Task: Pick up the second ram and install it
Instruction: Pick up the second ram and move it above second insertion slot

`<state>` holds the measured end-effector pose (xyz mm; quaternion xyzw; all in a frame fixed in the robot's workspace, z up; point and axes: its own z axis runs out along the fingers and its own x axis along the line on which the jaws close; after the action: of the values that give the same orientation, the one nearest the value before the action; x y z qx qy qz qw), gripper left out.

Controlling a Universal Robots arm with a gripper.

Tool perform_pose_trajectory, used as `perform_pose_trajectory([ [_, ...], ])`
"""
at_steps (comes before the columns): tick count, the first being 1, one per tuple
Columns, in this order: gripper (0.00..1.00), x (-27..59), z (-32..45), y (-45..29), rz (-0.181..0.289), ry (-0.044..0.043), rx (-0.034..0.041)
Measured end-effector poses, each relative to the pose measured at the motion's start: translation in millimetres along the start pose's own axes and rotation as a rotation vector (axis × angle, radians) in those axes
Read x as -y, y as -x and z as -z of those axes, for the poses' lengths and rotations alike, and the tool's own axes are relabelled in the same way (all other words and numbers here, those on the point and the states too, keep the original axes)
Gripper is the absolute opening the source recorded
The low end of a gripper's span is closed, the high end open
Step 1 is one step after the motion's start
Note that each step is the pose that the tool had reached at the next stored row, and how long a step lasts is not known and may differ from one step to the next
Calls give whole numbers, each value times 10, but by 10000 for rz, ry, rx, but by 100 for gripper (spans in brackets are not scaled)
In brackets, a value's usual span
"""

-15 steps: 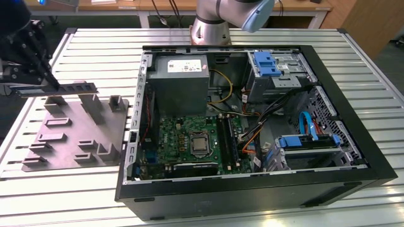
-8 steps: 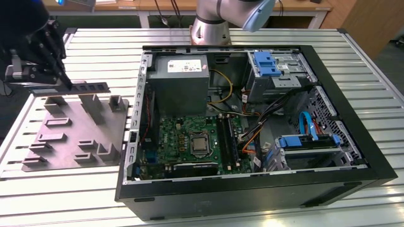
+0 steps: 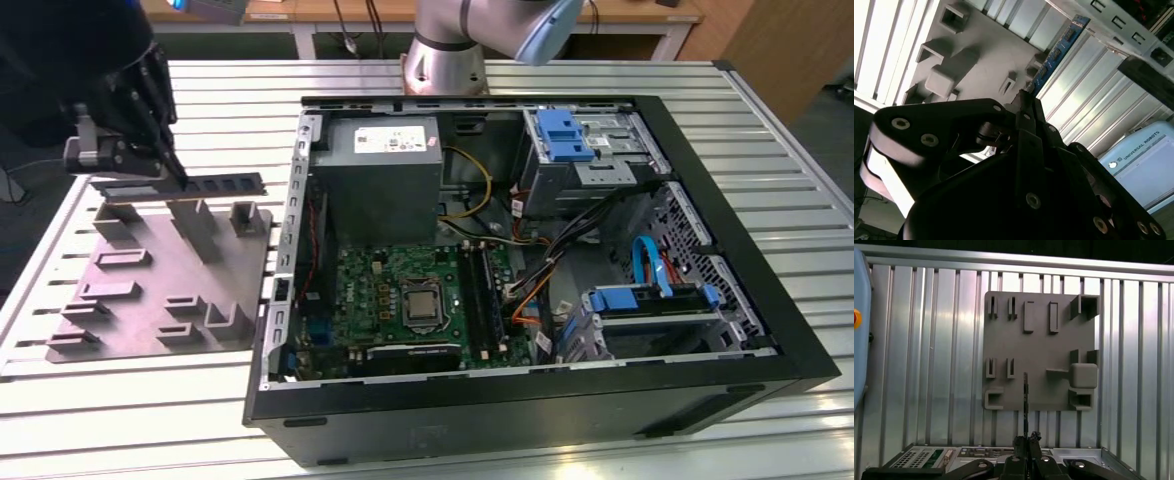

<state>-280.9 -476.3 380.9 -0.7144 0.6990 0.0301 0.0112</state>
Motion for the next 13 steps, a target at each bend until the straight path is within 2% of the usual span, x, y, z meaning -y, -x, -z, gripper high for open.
perform_pose_trajectory([
  [13, 14, 410, 11, -9, 0, 1, 0],
])
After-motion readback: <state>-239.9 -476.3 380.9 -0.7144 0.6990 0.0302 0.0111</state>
